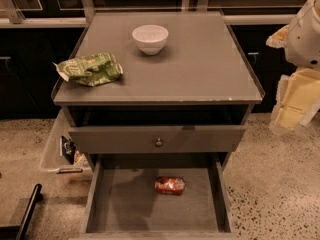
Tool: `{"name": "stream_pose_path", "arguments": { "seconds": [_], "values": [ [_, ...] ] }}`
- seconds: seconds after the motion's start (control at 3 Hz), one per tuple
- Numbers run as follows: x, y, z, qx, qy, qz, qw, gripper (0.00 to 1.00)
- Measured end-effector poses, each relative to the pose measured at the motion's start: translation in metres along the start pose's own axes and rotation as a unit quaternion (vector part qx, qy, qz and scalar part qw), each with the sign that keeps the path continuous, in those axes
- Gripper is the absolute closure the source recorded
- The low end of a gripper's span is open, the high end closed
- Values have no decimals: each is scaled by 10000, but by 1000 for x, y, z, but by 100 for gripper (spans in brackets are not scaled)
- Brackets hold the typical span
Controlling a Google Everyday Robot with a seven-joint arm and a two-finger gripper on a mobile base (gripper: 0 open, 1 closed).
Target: Pick coke can from middle drawer and place on counter
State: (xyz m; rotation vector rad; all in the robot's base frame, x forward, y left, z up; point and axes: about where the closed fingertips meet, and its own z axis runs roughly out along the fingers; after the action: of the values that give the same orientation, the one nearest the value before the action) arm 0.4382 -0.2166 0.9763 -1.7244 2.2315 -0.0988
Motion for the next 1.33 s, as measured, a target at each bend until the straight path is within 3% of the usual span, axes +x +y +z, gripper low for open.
{"name": "stream_pose_path", "arguments": {
  "seconds": [0.33, 0.67, 1.33],
  "values": [
    [0, 0, 0, 0, 0, 0, 10000, 0],
    [-3, 3, 26, -149, -188, 112, 9997, 0],
    [-5, 39, 114, -365, -652, 49, 9972, 0]
  ]
}}
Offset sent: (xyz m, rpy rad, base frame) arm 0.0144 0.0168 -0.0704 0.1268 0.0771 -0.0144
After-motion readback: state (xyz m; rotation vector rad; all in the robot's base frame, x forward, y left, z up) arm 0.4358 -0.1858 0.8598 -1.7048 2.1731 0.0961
